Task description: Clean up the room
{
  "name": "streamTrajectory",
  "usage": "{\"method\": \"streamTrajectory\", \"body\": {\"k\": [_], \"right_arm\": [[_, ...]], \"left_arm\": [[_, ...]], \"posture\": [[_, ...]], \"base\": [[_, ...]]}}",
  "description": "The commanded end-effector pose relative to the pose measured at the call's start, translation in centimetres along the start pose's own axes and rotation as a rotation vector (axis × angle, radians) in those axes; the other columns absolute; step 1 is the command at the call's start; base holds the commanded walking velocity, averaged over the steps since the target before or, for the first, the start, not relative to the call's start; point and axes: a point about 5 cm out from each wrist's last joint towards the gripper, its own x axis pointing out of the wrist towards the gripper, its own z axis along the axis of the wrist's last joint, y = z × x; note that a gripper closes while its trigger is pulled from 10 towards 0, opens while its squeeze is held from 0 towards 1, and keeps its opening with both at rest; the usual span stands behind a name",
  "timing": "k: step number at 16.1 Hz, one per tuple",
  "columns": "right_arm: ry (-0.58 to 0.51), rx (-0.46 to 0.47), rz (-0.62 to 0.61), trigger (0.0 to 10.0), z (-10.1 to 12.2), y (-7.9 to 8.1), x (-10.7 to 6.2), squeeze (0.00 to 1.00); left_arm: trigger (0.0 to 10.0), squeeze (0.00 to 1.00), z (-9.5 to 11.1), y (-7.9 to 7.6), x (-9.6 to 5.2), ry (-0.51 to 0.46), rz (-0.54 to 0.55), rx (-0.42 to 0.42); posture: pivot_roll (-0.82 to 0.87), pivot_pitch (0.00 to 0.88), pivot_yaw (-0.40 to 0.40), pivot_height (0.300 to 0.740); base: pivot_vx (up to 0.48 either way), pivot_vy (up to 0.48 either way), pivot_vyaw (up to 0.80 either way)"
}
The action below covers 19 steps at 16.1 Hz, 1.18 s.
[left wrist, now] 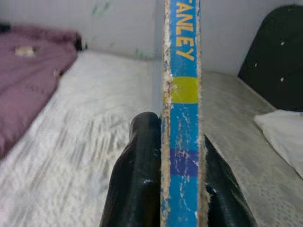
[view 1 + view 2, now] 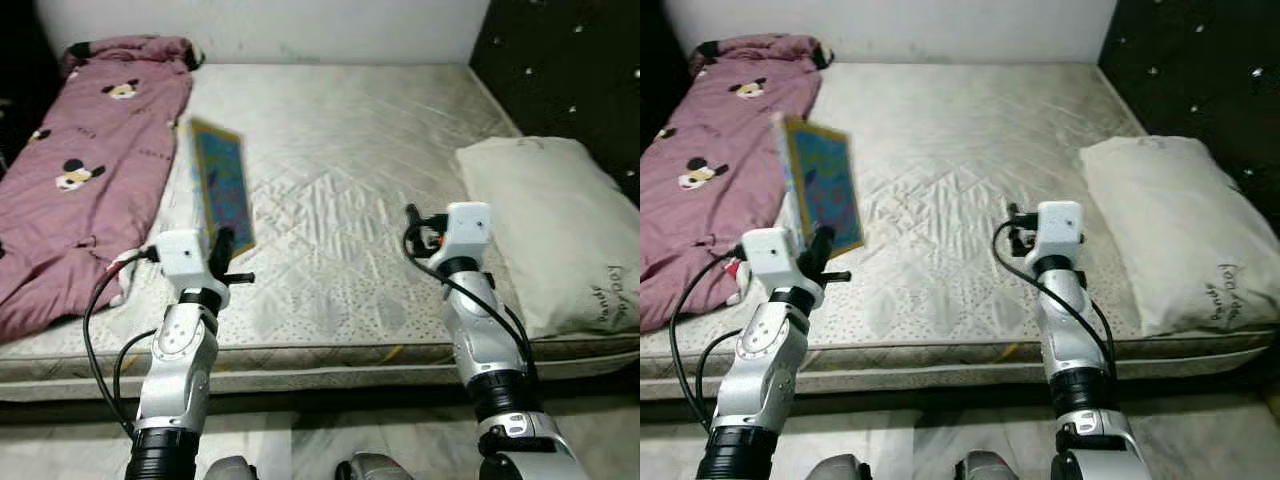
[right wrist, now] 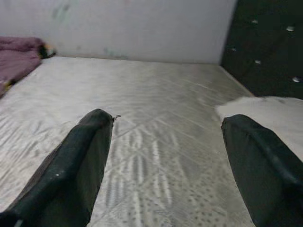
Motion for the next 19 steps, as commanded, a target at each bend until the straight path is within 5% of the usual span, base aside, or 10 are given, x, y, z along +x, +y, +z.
{"method": "streamTrajectory", "body": {"k": [1,5,9,19], "right_arm": [[0.007,0.029,-0.019,10.0,-0.2,0.0,-0.2,0.0],[0.018,0.011,-0.012,10.0,-0.7,-0.1,-0.8,0.0],[0.027,0.005,0.007,10.0,-0.9,0.2,-0.8,0.0],[0.004,-0.025,0.049,10.0,-0.2,1.1,-0.2,0.0]], "left_arm": [[10.0,0.0,1.3,0.8,0.0,-0.086,0.014,0.063],[10.0,0.0,1.4,2.3,-0.4,-0.093,0.088,0.072],[10.0,0.0,0.7,1.3,-0.9,-0.085,0.052,0.083],[10.0,0.0,1.0,0.6,-0.3,-0.086,0.041,0.028]], "posture": [[-0.05,0.0,0.033,0.74],[-0.05,0.0,0.012,0.74],[-0.03,0.0,-0.001,0.74],[-0.05,0.0,-0.007,0.74]], "base": [[0.0,0.0,-0.69],[0.0,0.0,-0.8],[0.0,0.0,-0.8],[0.0,-0.059,0.0]]}}
